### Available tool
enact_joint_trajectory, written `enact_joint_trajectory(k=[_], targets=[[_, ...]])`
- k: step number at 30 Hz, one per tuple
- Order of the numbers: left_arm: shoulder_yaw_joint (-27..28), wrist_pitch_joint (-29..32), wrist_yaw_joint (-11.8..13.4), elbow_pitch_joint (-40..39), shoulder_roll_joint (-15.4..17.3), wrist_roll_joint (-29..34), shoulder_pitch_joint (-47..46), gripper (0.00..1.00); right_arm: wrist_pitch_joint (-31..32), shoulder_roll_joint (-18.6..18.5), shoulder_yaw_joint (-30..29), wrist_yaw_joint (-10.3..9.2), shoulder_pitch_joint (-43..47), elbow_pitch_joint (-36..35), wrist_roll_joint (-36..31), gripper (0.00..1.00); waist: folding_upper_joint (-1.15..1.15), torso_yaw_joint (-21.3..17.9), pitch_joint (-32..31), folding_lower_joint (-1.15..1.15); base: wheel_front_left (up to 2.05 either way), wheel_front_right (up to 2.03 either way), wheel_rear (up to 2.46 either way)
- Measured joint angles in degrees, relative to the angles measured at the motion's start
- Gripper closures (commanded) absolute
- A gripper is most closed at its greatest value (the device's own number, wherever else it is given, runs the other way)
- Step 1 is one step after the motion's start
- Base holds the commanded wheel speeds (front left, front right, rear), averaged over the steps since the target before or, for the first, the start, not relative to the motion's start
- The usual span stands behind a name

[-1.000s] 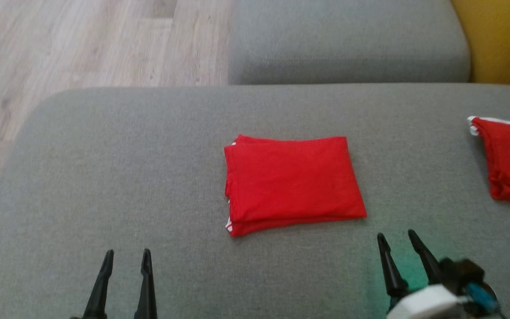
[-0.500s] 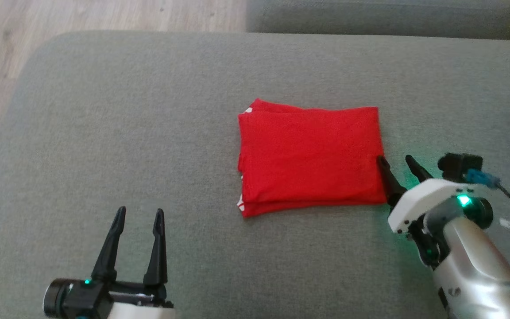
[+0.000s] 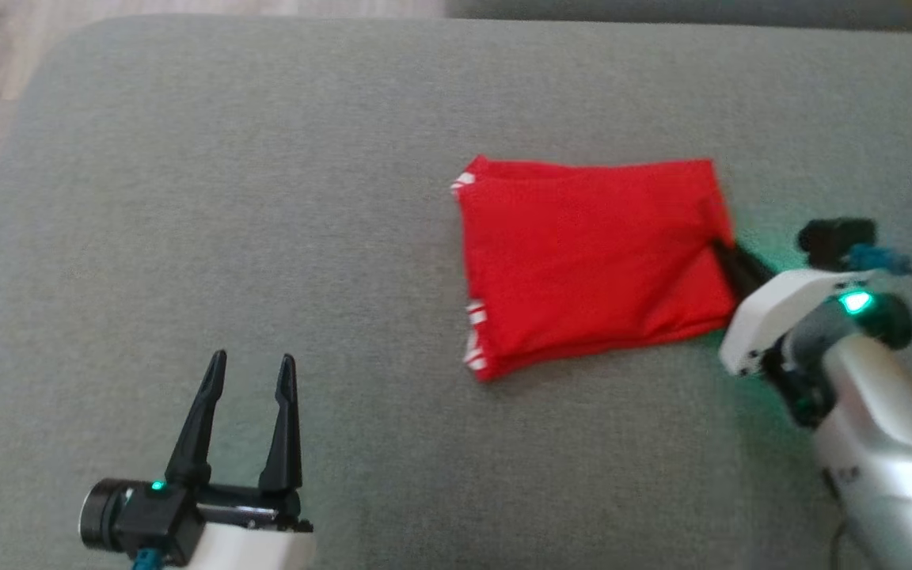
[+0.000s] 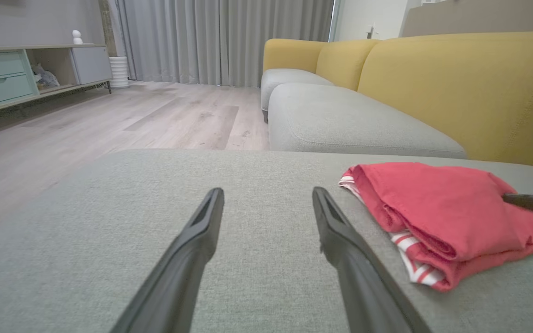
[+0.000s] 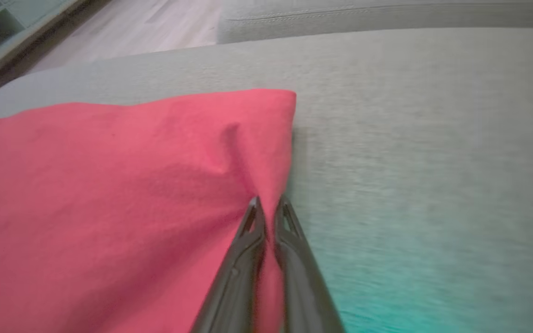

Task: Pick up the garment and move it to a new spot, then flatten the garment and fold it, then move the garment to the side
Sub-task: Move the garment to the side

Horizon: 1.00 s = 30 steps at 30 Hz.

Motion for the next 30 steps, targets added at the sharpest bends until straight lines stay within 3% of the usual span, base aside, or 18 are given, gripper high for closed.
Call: enact_joint_trajectory(k=[3,9,13,25,26,27,28,30], targets=[[0.2,0.0,0.0,-0.1,0.0,0.0,-0.4,0.0,0.2,-2.7,0.1,0.0,-0.3,-1.6,-0.7,1.0,0.0,-1.1,0.6,0.0,0.0,0.0,0.0],[1.5,0.0,-0.3,-0.8,0.0,0.0,-2.7,0.0,3.8,-11.7,-2.6,0.0,-0.8,-9.9,-3.3,1.0,0.0,-5.3,3.3,0.0,0.0,0.0,0.0],[2.0,0.0,-1.2,-1.2,0.0,0.0,-4.7,0.0,6.9,-16.5,-7.9,0.0,-1.0,-16.5,-5.6,1.0,0.0,-7.8,6.0,0.0,0.0,0.0,0.0],[2.2,0.0,-3.1,-1.4,-0.2,0.2,-11.1,0.0,20.9,-23.4,-27.9,0.0,-0.1,-36.0,-11.1,1.0,0.0,-10.9,15.1,0.01,0.0,0.0,0.0],[2.3,0.0,-3.1,-1.3,-0.2,0.2,-11.4,0.0,22.4,-23.6,-29.3,0.0,0.9,-37.2,-11.5,0.74,0.0,-10.8,15.5,0.01,0.0,0.0,0.0],[2.3,0.0,-3.2,-1.2,-0.2,0.2,-11.6,0.0,24.0,-23.7,-30.6,0.0,2.1,-38.3,-12.0,0.15,0.0,-10.5,15.7,0.01,0.0,0.0,0.0],[2.3,0.0,-3.6,-1.0,-0.2,0.2,-11.7,0.0,25.4,-23.6,-31.7,0.0,3.5,-39.4,-12.5,0.0,0.0,-10.2,15.8,0.0,0.0,0.0,0.0],[2.3,0.0,-3.6,-0.5,-0.2,0.2,-11.7,0.0,27.1,-22.5,-32.9,0.0,6.2,-42.0,-13.4,0.0,0.0,-9.7,15.6,0.0,0.0,0.0,0.0]])
